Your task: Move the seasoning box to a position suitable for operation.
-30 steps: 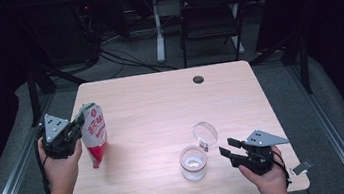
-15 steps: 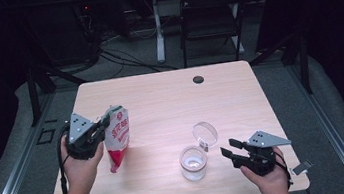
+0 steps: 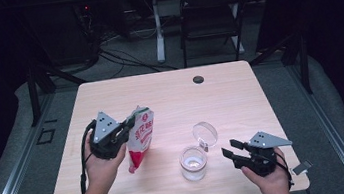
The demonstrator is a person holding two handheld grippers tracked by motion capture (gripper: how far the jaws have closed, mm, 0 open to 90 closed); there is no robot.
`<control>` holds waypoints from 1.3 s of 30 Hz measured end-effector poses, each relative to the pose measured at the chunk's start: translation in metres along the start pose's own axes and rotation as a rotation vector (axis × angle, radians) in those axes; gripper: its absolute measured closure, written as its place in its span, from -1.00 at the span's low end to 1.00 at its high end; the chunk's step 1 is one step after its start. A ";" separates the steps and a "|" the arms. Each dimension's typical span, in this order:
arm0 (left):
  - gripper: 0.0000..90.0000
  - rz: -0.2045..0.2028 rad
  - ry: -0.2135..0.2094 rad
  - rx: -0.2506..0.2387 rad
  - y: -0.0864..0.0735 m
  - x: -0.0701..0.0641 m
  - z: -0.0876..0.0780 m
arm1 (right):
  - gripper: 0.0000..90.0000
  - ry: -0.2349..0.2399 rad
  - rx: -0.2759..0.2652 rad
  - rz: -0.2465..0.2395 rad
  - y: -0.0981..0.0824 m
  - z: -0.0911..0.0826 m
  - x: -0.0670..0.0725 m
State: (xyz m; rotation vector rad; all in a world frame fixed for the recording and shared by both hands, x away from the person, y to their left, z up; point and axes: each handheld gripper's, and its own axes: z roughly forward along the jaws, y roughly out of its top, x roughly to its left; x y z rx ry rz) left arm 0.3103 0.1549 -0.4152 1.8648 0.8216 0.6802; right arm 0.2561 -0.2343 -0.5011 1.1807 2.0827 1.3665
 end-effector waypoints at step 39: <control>0.99 -0.104 -0.187 0.002 -0.065 -0.045 -0.010 | 0.65 0.108 -0.026 -0.131 0.036 -0.018 0.034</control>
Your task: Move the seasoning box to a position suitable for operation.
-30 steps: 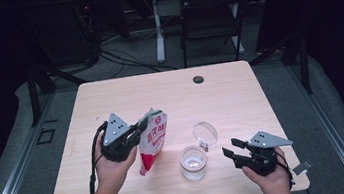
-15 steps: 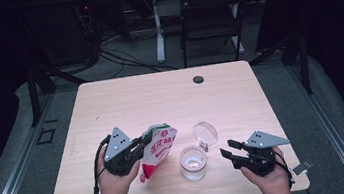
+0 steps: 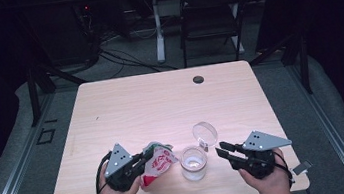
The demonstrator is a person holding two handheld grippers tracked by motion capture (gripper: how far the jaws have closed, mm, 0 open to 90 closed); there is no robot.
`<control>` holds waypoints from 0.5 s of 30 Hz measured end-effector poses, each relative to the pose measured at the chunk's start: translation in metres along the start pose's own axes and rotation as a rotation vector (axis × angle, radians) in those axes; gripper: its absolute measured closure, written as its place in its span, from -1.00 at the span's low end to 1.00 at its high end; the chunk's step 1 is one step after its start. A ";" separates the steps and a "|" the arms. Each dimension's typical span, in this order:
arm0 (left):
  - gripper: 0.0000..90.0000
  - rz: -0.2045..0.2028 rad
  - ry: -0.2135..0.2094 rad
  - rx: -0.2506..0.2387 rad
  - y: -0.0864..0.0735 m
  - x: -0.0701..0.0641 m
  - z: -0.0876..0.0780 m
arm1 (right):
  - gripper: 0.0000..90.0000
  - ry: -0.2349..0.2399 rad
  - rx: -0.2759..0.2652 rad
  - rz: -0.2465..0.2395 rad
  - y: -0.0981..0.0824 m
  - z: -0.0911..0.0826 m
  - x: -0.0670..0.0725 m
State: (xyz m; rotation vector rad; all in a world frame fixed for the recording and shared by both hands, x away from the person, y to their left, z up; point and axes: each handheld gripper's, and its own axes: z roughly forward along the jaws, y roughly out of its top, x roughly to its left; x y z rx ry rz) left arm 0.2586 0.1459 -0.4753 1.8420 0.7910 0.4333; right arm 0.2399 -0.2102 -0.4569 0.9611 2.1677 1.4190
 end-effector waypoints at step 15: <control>0.98 -0.018 -0.023 -0.028 -0.007 -0.004 -0.001 | 0.66 0.119 0.083 -0.064 0.012 0.042 0.023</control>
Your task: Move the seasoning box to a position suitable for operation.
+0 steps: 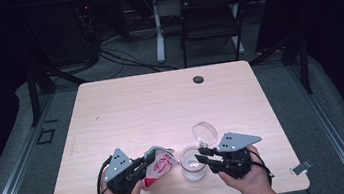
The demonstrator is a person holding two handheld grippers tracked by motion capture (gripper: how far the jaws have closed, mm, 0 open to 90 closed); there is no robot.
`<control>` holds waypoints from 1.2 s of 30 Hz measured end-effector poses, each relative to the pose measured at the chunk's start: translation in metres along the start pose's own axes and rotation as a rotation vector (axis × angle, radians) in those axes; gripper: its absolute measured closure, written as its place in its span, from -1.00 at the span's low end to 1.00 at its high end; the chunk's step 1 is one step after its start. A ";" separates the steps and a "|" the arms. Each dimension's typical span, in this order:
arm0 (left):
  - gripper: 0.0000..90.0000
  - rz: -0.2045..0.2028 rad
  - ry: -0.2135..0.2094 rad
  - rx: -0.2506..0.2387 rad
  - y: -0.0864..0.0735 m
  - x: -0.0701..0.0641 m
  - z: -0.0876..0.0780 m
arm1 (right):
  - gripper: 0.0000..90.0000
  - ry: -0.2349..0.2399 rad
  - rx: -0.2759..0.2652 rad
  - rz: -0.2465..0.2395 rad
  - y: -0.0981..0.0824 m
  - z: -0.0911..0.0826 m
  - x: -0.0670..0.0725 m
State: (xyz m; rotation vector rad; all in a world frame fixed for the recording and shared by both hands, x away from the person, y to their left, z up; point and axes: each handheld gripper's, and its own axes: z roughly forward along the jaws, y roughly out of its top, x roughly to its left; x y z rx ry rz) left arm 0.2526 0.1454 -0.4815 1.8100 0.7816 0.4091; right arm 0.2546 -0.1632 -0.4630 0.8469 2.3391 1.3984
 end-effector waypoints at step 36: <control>0.96 -0.002 0.011 -0.005 -0.002 -0.003 -0.003 | 1.00 0.093 0.097 -0.057 0.011 0.068 0.020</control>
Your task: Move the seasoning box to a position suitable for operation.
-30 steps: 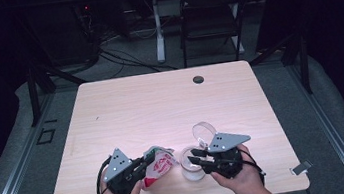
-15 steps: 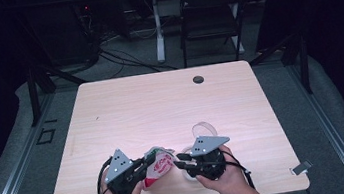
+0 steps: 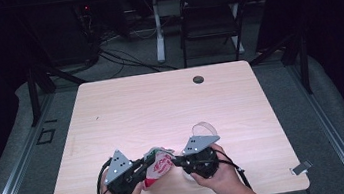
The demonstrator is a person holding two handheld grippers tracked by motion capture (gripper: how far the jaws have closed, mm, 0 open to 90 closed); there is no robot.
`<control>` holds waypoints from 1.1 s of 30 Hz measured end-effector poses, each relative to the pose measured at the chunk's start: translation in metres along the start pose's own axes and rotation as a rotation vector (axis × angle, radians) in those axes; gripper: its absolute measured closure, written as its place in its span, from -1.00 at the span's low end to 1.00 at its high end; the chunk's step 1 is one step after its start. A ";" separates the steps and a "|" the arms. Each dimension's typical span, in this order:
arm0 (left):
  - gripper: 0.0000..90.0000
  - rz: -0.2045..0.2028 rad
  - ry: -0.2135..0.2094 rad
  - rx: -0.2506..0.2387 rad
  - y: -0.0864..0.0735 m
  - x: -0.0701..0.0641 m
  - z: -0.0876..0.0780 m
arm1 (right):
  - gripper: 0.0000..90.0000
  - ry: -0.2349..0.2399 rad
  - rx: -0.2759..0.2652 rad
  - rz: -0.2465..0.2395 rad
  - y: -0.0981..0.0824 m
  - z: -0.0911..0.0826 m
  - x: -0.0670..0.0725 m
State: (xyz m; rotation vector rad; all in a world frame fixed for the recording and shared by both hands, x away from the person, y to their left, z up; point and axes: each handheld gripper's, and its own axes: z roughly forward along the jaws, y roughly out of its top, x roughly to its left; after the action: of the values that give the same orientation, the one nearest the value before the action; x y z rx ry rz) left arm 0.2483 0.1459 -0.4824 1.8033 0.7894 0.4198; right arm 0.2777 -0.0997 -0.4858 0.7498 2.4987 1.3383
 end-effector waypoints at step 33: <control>-0.30 0.006 0.035 0.156 -0.056 0.014 0.027 | 1.00 -0.005 0.001 -0.001 0.008 -0.002 -0.001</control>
State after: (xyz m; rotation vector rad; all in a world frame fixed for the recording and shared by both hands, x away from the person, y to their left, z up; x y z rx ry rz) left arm 0.2572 0.1486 -0.5456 1.9481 0.8607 0.4039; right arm 0.2804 -0.0979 -0.4784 0.7514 2.4961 1.3330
